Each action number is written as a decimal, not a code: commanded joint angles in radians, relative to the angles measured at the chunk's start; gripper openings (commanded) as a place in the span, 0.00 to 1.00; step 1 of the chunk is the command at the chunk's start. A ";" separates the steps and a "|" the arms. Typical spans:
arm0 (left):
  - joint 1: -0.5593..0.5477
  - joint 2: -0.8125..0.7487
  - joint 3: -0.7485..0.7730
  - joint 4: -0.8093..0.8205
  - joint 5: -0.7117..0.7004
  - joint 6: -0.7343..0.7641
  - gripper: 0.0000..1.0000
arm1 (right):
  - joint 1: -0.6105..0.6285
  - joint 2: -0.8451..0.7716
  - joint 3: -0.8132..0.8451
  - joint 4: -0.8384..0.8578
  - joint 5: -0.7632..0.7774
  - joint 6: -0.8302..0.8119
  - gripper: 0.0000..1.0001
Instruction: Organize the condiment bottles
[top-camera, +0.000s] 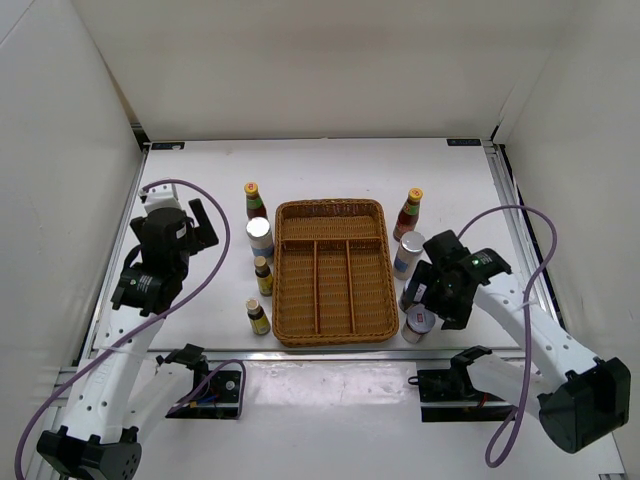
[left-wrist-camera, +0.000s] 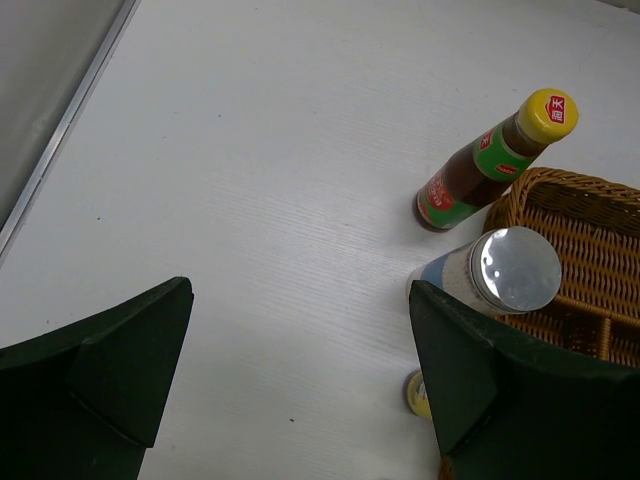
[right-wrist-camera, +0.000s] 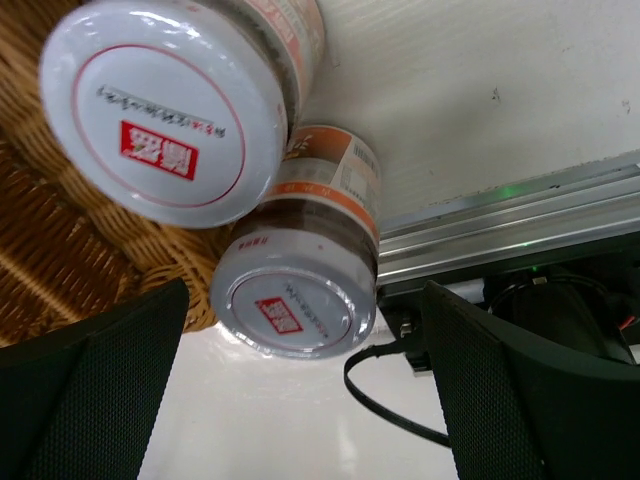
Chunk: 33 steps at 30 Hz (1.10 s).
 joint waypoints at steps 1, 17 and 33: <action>-0.003 -0.017 -0.002 0.009 -0.031 0.007 1.00 | 0.015 0.001 -0.032 0.041 0.034 0.037 1.00; -0.003 -0.017 -0.002 0.009 -0.040 0.007 1.00 | 0.015 0.041 -0.063 0.107 0.005 0.028 0.77; -0.003 -0.027 -0.011 0.009 -0.049 0.007 1.00 | 0.024 -0.097 0.034 -0.037 -0.004 0.017 0.04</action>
